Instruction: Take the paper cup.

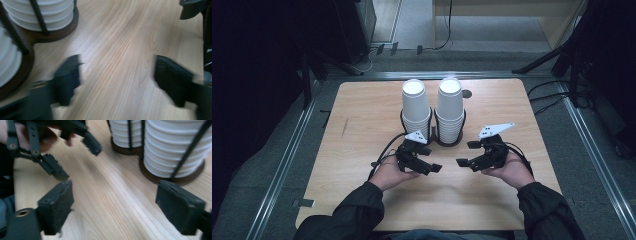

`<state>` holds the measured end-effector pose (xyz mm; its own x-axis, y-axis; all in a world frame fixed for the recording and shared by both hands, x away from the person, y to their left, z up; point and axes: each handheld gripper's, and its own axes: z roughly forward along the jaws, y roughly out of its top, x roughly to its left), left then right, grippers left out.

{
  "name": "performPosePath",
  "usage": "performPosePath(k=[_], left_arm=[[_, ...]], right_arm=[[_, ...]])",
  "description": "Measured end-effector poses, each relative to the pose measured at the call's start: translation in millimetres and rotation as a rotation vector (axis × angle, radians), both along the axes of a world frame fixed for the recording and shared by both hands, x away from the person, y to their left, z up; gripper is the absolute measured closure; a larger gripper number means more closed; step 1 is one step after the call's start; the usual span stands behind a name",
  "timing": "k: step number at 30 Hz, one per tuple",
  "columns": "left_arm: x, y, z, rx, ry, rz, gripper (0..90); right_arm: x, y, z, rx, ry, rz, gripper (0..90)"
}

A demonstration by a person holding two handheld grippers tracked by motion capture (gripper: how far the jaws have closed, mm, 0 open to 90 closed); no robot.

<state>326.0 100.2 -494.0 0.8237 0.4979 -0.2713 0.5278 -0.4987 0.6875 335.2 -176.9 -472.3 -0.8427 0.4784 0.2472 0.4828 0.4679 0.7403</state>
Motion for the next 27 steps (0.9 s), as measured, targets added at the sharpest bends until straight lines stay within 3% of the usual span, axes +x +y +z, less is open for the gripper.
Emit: performPosePath(k=[1, 14, 21, 27], left_arm=[[0.1, 1.2, 1.0, -0.008, -0.006, 0.000, 33.2], [3.5, 1.9, 8.8, -0.002, -0.070, -0.008, 44.4], [5.2, 2.8, 7.3, -0.003, -0.053, -0.010, 44.3], [2.6, 9.4, 5.3, 0.009, -0.044, -0.011, 43.6]], right_arm=[[0.3, 0.4, -0.1, -0.011, 0.006, -0.001, 18.0], [1.1, 0.9, -3.8, -0.041, 0.025, 0.012, 23.9], [-0.8, -1.9, -4.7, -0.075, -0.010, 0.055, 35.9], [0.7, 8.0, -6.5, -0.095, -0.023, 0.058, 34.7]])
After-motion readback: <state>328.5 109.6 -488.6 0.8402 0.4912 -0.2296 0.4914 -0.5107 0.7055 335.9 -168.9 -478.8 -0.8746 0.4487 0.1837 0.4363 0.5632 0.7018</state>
